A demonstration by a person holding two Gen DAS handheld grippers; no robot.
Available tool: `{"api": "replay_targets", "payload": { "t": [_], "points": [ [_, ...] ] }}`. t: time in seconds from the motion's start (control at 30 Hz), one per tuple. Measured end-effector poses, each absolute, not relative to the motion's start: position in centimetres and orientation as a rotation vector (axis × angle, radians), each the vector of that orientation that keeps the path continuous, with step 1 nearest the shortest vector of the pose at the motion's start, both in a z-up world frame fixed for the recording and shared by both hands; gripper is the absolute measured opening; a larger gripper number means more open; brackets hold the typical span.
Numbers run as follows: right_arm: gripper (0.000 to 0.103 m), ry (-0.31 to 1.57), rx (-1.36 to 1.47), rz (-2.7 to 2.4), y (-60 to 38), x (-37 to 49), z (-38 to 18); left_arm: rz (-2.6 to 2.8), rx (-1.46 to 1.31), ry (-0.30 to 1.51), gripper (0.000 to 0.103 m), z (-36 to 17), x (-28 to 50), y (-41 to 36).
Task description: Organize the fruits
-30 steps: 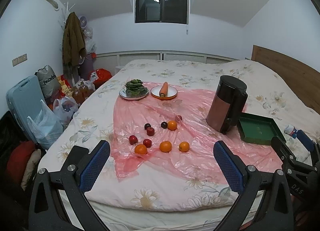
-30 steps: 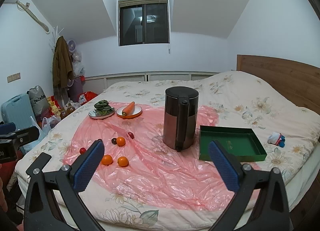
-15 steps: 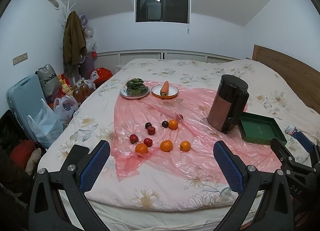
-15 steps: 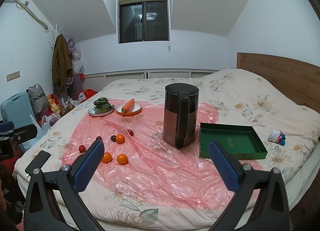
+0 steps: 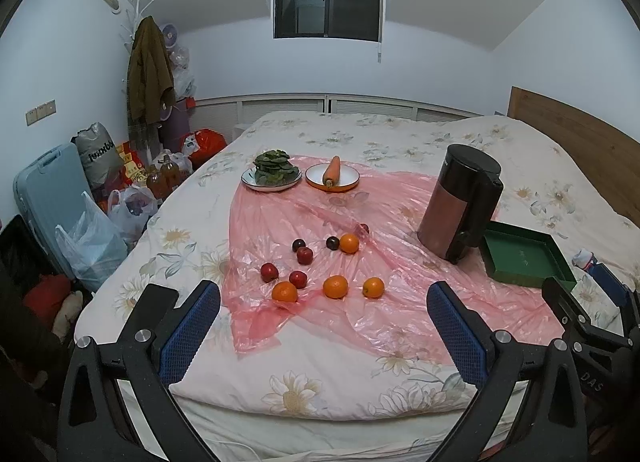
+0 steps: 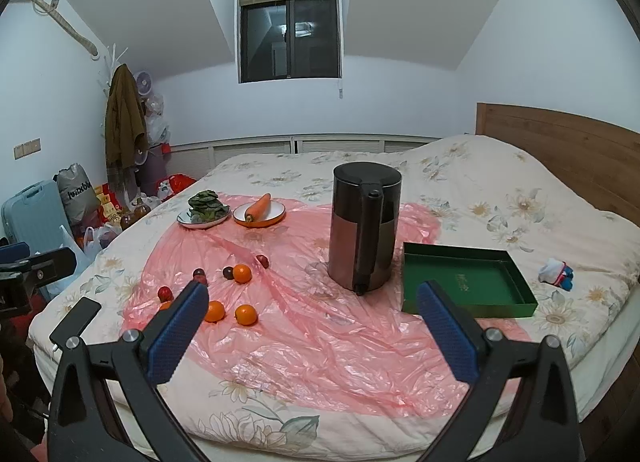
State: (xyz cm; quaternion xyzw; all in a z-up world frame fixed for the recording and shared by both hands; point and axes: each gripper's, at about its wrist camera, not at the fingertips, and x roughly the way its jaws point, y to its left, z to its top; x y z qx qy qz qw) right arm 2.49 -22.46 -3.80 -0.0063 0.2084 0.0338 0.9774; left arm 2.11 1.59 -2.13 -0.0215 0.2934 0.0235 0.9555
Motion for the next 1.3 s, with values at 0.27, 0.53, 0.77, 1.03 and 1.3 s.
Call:
{"api": "replay_targets", "payload": {
  "t": [0.27,0.53,0.77,1.03,1.3],
  "points": [
    [0.103,0.419,-0.011,0.07,-22.4,2.5,-3.9,0.048,-0.044,0.594,0.102,-2.2,2.1,1.6],
    [0.103,0.422,-0.015,0.07,-22.2,2.6,-4.2,0.051,-0.051,0.6,0.102,-2.5,2.3,1.7],
    [0.103,0.426,-0.017,0.072,-22.1,2.6,-4.1,0.05,-0.052,0.604,0.102,-2.6,2.3,1.8],
    [0.103,0.439,-0.021,0.072,-21.6,2.8,-4.7,0.054,-0.054,0.611,0.102,-2.6,2.4,2.1],
    [0.103,0.449,-0.036,0.077,-21.6,3.5,-4.8,0.054,-0.051,0.624,0.102,-3.1,3.0,2.2]
  ]
}}
